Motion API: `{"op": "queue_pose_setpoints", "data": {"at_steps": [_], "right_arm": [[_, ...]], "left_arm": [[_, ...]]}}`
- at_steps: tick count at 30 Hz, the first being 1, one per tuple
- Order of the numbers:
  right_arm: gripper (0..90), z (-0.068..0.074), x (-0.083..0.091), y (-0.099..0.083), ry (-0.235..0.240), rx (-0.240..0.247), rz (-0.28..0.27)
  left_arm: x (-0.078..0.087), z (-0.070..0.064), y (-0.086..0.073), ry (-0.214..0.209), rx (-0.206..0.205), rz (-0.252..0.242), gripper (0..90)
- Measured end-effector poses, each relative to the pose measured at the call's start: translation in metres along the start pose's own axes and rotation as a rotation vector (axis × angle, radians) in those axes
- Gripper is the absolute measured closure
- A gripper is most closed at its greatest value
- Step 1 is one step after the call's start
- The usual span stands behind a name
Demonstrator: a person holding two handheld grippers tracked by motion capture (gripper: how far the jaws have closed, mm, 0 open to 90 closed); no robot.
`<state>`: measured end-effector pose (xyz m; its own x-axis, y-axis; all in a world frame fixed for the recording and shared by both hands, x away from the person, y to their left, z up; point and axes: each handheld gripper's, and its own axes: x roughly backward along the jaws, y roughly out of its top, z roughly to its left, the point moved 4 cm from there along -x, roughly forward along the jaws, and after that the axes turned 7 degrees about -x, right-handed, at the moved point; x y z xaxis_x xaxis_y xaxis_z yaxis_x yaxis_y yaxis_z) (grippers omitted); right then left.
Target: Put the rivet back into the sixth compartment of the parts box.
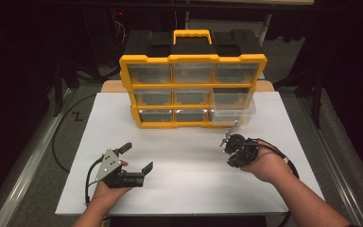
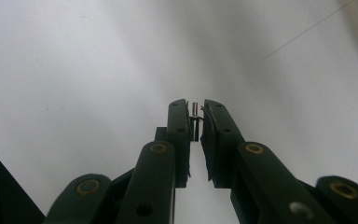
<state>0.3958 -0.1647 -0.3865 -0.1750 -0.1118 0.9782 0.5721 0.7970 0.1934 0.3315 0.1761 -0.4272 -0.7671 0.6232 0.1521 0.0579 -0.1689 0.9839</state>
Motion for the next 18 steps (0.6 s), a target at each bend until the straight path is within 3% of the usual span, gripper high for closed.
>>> {"op": "queue_pose_setpoints", "data": {"at_steps": [10,18], "right_arm": [[83.9,-0.008,0.014,0.001,0.021,-0.037,0.004],[83.9,-0.012,0.024,0.002,0.016,-0.032,0.010]], "left_arm": [[0.000,0.000,0.000,0.000,-0.001,0.000,0.8],[0.000,0.000,0.000,0.000,-0.001,0.000,0.8]]}}
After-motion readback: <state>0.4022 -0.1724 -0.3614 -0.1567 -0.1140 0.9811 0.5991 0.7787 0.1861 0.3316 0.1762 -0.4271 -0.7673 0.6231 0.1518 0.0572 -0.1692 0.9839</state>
